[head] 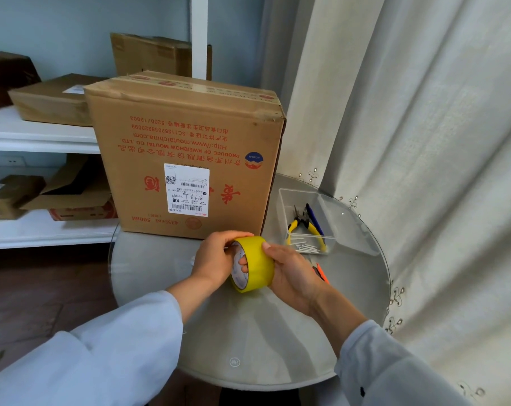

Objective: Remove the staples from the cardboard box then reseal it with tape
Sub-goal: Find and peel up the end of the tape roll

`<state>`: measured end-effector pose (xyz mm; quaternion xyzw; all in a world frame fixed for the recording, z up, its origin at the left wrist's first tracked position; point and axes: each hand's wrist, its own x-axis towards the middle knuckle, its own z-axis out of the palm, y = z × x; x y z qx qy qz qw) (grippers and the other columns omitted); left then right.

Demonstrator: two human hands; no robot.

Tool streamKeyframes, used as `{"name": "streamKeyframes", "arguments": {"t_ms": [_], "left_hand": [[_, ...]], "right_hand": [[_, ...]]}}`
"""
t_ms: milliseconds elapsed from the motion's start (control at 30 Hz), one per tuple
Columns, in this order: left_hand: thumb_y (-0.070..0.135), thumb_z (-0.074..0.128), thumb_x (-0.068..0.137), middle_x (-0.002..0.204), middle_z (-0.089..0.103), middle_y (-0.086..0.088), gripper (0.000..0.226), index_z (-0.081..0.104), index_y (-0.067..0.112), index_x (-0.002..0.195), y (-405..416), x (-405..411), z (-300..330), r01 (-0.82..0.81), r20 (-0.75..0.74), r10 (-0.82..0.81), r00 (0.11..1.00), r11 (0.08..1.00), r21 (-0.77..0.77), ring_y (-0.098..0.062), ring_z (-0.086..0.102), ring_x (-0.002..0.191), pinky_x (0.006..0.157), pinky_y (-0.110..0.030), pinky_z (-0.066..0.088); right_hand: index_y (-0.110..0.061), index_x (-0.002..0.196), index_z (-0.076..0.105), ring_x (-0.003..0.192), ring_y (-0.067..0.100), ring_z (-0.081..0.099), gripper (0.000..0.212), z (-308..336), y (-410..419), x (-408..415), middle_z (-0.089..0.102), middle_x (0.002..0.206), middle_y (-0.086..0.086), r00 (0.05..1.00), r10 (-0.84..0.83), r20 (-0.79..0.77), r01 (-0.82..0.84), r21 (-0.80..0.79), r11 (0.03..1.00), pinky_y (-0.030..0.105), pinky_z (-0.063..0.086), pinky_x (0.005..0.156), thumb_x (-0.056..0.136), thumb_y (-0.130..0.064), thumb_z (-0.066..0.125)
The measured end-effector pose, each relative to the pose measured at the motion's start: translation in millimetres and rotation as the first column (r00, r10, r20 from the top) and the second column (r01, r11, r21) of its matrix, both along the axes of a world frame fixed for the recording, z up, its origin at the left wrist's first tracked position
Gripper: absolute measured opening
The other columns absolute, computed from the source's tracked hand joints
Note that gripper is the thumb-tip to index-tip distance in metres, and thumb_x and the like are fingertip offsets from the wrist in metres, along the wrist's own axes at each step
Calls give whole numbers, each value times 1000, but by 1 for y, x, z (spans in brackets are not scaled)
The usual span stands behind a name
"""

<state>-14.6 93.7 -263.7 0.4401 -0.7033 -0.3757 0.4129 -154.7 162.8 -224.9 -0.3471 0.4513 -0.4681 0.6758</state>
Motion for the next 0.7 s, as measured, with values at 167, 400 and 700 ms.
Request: {"name": "streamKeyframes", "arguments": {"t_ms": [167, 400, 700], "left_hand": [[-8, 55, 86, 101, 68, 1, 34, 71, 16, 104, -1, 2, -3, -1, -14, 1, 1000, 1000, 13, -20, 61, 103, 87, -25, 45], [-5, 55, 89, 106, 68, -2, 31, 71, 14, 108, 0, 2, -4, -13, -6, 13, 1000, 1000, 19, -19, 61, 104, 88, -23, 44], [-2, 56, 89, 110, 70, -2, 33, 71, 18, 110, 0, 3, -3, -3, 36, 3, 999, 1000, -17, -20, 62, 106, 95, -35, 49]], "right_hand": [[-3, 111, 57, 95, 25, 65, 25, 3, 1, -1, 71, 98, 13, 1000, 20, 20, -20, -10, 1000, 41, 49, 94, 100, -15, 38], [-1, 115, 52, 89, 30, 66, 26, -1, -7, 3, 69, 99, 19, 995, -70, -68, 72, 26, 997, 43, 52, 87, 96, -12, 39], [0, 131, 41, 100, 37, 63, 48, 2, -6, 7, 60, 117, 25, 978, -154, -140, 168, 89, 982, 49, 52, 87, 85, -16, 46]]}}
